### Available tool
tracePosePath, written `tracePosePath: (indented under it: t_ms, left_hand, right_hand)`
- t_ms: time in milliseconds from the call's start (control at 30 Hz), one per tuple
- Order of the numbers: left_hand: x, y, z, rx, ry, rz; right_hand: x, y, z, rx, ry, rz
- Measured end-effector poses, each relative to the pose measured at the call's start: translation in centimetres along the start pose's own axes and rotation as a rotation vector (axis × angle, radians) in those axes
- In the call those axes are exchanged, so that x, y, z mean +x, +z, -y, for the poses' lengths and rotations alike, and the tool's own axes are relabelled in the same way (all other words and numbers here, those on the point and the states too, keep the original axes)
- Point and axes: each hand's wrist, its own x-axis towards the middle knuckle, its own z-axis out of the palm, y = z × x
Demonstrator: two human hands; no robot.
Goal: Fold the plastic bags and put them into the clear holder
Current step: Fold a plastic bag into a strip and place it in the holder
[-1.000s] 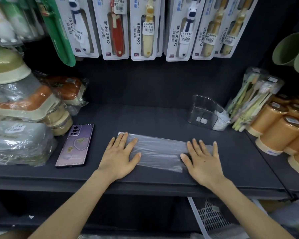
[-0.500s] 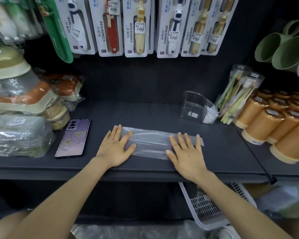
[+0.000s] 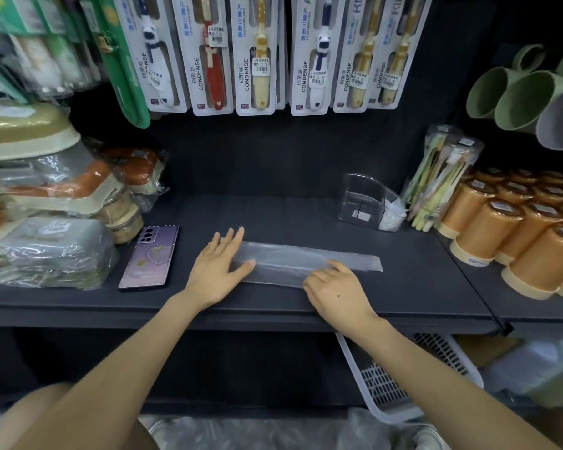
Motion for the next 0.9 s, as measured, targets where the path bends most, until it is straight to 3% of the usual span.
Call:
tracePosePath:
  t_ms: [133,200,467,567,700,900]
  left_hand:
    - [-3.6,-0.6,0.2,-0.039,0.272,-0.082]
    - [-4.6,-0.6,0.6,-0.045,0.307,-0.09]
    - [-3.5,-0.6,0.6,-0.225,0.112,-0.106]
    - [-2.3,0.0,1.0,-0.335,-0.019,-0.082]
    - [-0.9,0.5,0.3,-0.302,-0.14,-0.142]
    - [0.2,0.8,-0.1,-0.128,-0.145,-0.118]
  right_hand:
    - [-2.0,-1.7,-0.5,0.147,0.027,-0.078]
    - [-2.6,-2.6,-0.9,0.262,0.023,-0.056]
    - [-1.6,-3.7,-3.2,0.606,0.22,0.329]
    - [-0.2,-3.8,-3.7,0.708,0.308,0.36]
    - [1.6,-3.5,-4.6,0.78,0.425,0.425]
    - [2.2,-3.0,-5.2,0.886,0.548,0.412]
